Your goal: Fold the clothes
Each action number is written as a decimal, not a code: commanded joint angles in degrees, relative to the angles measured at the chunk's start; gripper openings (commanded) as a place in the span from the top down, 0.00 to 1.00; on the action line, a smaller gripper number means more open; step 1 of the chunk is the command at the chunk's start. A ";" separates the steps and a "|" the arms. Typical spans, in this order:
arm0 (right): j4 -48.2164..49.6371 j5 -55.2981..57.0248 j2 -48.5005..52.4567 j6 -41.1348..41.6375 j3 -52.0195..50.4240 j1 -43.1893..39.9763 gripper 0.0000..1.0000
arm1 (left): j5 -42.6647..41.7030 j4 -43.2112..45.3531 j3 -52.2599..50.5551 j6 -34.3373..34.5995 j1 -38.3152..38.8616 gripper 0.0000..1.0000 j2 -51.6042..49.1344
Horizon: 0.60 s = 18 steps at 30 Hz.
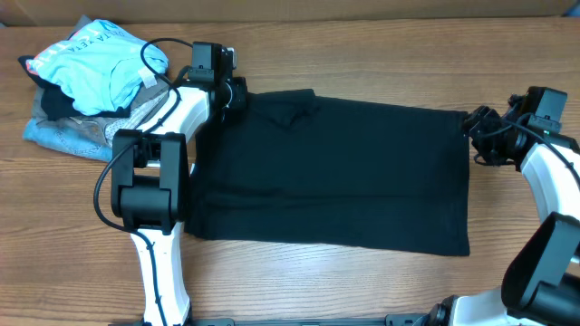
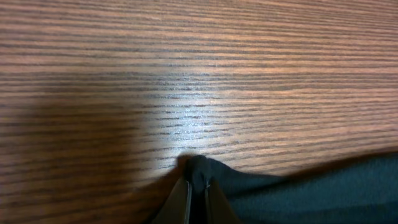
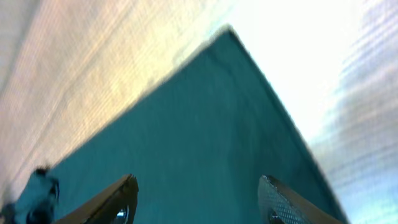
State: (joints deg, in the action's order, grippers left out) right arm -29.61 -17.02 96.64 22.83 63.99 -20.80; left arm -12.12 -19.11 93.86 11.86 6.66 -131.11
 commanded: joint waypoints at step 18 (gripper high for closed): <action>24.76 7.08 19.80 -5.60 1.36 0.17 0.34 | -8.35 -5.16 0.83 1.14 -0.33 0.96 7.10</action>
State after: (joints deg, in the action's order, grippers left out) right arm -6.04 -11.75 114.30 18.79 64.66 -20.80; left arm -17.21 -24.12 93.91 12.05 6.33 -125.89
